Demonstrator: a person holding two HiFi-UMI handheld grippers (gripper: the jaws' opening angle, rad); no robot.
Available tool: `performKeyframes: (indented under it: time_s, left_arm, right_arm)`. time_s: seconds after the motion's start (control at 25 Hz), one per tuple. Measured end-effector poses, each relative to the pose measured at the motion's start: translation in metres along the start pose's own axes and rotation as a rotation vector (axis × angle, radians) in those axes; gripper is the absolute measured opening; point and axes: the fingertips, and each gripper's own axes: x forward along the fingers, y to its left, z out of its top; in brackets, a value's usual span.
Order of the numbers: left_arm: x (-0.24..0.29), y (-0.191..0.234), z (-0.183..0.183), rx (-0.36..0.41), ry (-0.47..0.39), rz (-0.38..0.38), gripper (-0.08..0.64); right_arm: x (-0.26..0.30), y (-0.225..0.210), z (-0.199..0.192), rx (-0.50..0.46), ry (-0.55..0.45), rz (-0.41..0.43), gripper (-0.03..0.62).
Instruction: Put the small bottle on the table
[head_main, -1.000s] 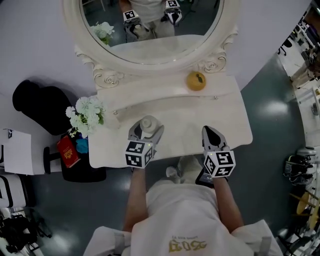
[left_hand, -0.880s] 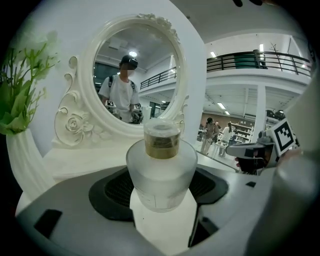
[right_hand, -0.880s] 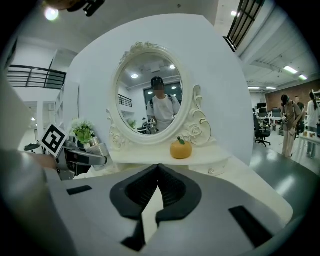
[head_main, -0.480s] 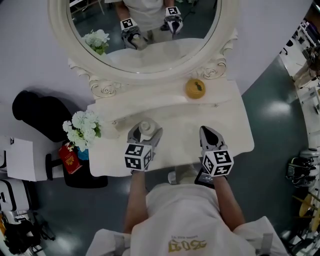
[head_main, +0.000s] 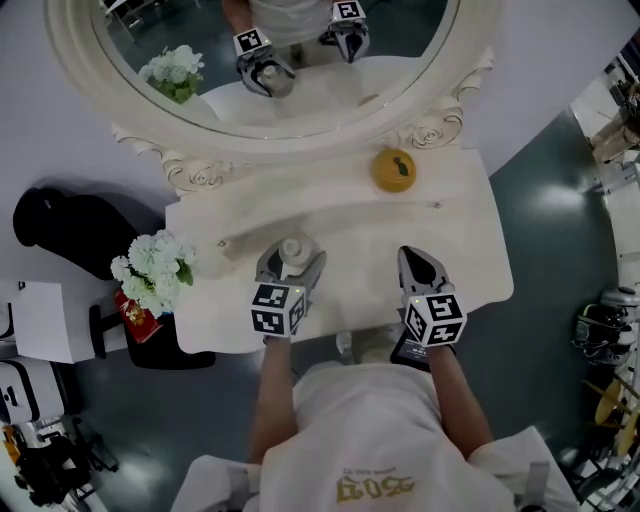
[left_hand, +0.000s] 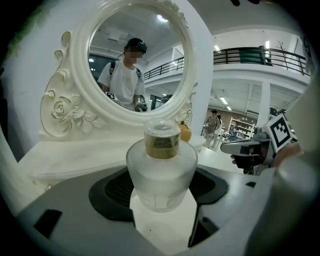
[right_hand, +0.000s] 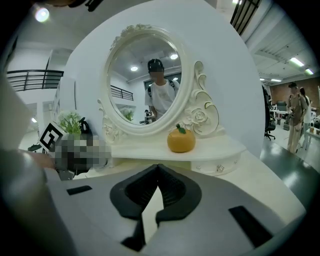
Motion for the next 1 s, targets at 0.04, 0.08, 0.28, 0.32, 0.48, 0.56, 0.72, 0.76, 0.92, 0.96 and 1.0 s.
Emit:
performKeyframes:
  time_s: [0.04,0.08,0.28,0.32,0.48,0.56,0.72,0.76,0.92,0.96,1.0]
  left_arm:
    - [0.003,0.000,-0.003,-0.002,0.007,-0.002,0.344]
    - [0.006,0.000,-0.006,-0.004,0.013,-0.003,0.344]
    - [0.021,-0.002,-0.019,-0.006,0.042,-0.014,0.344]
    - [0.024,-0.003,-0.022,-0.005,0.048,-0.018,0.344]
    - [0.037,-0.006,-0.035,-0.002,0.072,-0.030,0.344]
    - [0.043,-0.006,-0.041,0.005,0.087,-0.029,0.344]
    - [0.054,-0.007,-0.052,0.010,0.113,-0.030,0.344]
    - [0.056,-0.007,-0.054,0.010,0.116,-0.031,0.344]
    - [0.066,-0.009,-0.060,0.028,0.131,-0.042,0.344]
    - [0.069,-0.010,-0.061,0.039,0.135,-0.047,0.344]
    - [0.072,-0.011,-0.063,0.052,0.140,-0.051,0.344]
  right_arm:
    - [0.002,0.000,-0.002,0.000,0.008,0.001,0.012]
    - [0.004,-0.001,-0.004,-0.001,0.016,0.003,0.012]
    - [0.010,-0.008,-0.015,0.003,0.051,0.005,0.012]
    - [0.012,-0.010,-0.017,0.003,0.057,0.006,0.012]
    - [0.017,-0.012,-0.024,0.008,0.076,0.022,0.012]
    - [0.020,-0.014,-0.028,0.007,0.088,0.026,0.012]
    - [0.024,-0.020,-0.036,0.008,0.113,0.026,0.012]
    - [0.025,-0.021,-0.037,0.009,0.117,0.026,0.012]
    - [0.031,-0.024,-0.039,0.015,0.129,0.031,0.012]
    - [0.032,-0.023,-0.040,0.016,0.132,0.034,0.012]
    - [0.033,-0.023,-0.040,0.015,0.135,0.036,0.012]
